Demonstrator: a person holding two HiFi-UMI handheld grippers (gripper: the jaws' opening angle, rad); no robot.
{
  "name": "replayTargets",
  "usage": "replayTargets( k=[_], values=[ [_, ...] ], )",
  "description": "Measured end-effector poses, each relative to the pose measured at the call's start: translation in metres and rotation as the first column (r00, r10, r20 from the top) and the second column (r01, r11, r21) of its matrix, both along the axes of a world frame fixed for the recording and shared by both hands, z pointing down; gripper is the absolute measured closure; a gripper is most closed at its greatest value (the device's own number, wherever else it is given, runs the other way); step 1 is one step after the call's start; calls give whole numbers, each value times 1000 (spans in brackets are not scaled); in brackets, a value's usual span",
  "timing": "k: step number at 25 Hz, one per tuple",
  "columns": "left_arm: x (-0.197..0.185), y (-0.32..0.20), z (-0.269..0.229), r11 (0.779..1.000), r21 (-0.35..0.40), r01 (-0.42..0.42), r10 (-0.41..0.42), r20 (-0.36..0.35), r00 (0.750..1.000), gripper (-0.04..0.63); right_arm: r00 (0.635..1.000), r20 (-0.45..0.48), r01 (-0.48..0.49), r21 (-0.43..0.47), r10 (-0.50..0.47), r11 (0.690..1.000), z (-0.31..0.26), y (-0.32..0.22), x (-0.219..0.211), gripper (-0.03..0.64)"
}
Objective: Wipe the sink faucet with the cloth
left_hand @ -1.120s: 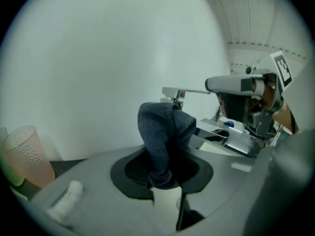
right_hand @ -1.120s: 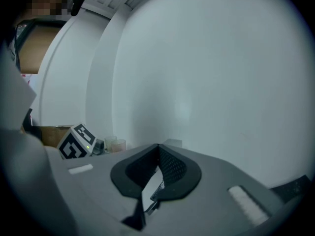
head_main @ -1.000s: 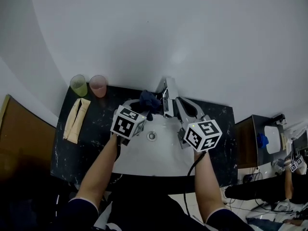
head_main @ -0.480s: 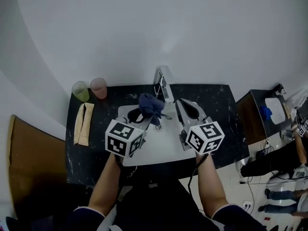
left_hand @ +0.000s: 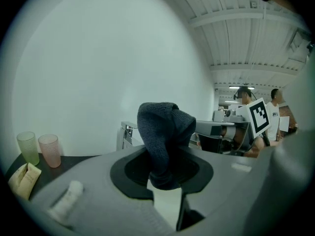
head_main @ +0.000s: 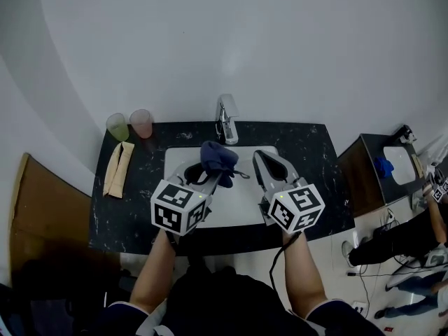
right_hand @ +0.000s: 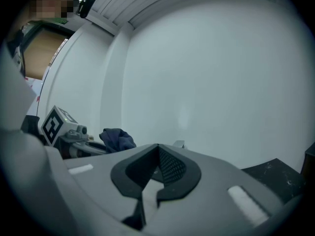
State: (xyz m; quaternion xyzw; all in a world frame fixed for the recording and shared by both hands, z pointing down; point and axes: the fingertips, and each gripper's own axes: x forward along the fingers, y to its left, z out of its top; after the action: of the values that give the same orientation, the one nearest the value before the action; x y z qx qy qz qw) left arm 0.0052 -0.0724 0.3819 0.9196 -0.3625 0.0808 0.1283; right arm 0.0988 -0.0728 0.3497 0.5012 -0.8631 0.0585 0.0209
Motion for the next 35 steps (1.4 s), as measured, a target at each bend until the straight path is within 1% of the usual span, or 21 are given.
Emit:
replayTargets(
  k=[6,10,16,24,35],
  values=[
    [7,28,0,999,2,46,-46,15,999,505,999,18,32,0,-32,999,2,28,11,612],
    [8,43,1,997,-2,74,-74,28,997,505,999,8,46,3,-46,999,2,43,16,612],
    [13,66,1,995,2,97,-97,29,995,505,997,-2,75,6,-75,997,3,65,19,612],
    [21,83,0,995,12,97,-97,23,995,505,996,-3,91,19,-91,996,3,85,24,612],
    [30,96,-6,996,26,84,-84,11,996,505,995,-1,95,38,-95,995,-2,95,29,612]
  ],
)
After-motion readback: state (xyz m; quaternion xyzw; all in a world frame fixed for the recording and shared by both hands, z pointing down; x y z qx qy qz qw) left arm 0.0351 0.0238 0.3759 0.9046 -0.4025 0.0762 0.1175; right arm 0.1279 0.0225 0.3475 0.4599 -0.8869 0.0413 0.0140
